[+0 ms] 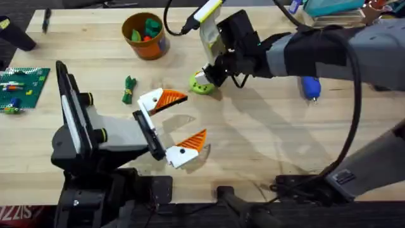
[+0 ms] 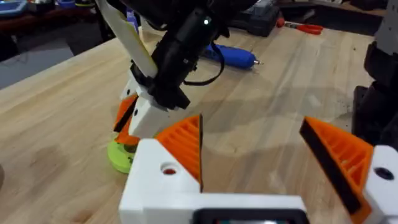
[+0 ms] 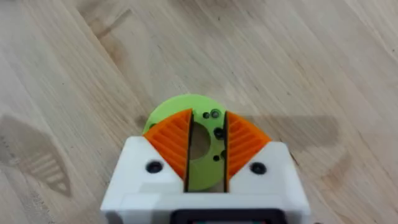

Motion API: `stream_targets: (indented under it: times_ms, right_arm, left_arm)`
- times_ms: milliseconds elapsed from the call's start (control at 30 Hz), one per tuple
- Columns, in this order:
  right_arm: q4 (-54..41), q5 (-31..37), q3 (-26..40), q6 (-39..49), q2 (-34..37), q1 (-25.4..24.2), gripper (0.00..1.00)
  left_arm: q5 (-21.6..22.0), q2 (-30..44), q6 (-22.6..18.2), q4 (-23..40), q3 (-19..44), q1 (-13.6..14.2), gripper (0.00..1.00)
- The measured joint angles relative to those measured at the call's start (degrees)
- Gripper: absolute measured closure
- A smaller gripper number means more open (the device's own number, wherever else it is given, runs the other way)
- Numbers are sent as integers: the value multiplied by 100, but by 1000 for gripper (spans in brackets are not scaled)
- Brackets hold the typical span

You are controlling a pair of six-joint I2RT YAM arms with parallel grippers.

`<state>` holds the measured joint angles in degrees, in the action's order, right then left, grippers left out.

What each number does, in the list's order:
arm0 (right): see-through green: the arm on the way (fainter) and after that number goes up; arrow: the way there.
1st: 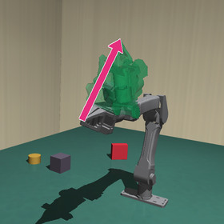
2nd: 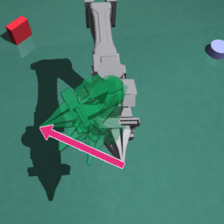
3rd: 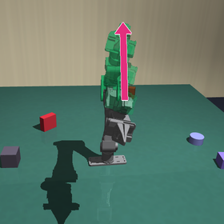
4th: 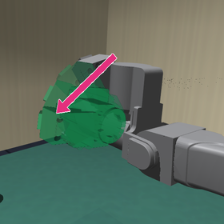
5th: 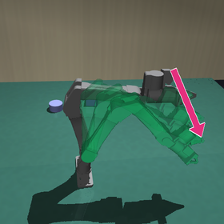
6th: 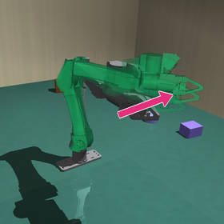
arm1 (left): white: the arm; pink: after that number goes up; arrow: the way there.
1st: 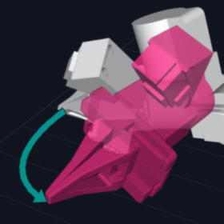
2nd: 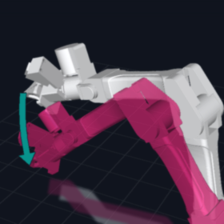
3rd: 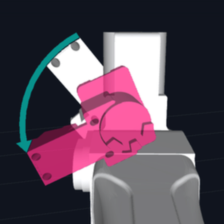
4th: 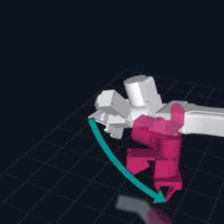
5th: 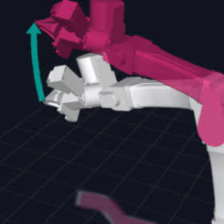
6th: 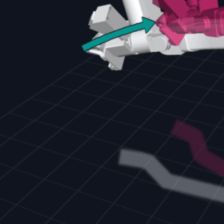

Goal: Pick up the gripper from the table and insert it into the empty holder that is missing its gripper. Then pick up a screw, insert it into the mounting hole, and use the screwdriver to tighten it. Finally, clean up the table by picking up the vegetable and placing it into the bucket.

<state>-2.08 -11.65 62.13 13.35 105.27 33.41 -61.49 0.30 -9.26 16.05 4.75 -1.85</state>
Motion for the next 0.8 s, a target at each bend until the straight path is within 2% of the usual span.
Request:
stream_targets:
  times_ms: [467, 500, 533, 633, 800]
  right_arm:
    - [-175, 28, 46, 2, 0, -11, 741]
    - [-175, 34, 47, 5, 0, -11, 766]
    - [-188, 74, 50, 17, 0, -22, 868]
    - [-196, 96, 50, 21, 0, -61, 978]
    - [-190, 84, 50, 19, 0, -105, 997]
  left_arm:
    - [0, 0, 0, 0, 0, 0, 15]
    - [0, 0, 0, 0, 0, 0, 15]
    - [0, 0, 0, 0, 0, 0, 14]
    - [0, 0, 0, 0, 0, 0, 15]
    - [0, 0, 0, 0, 0, 0, 15]
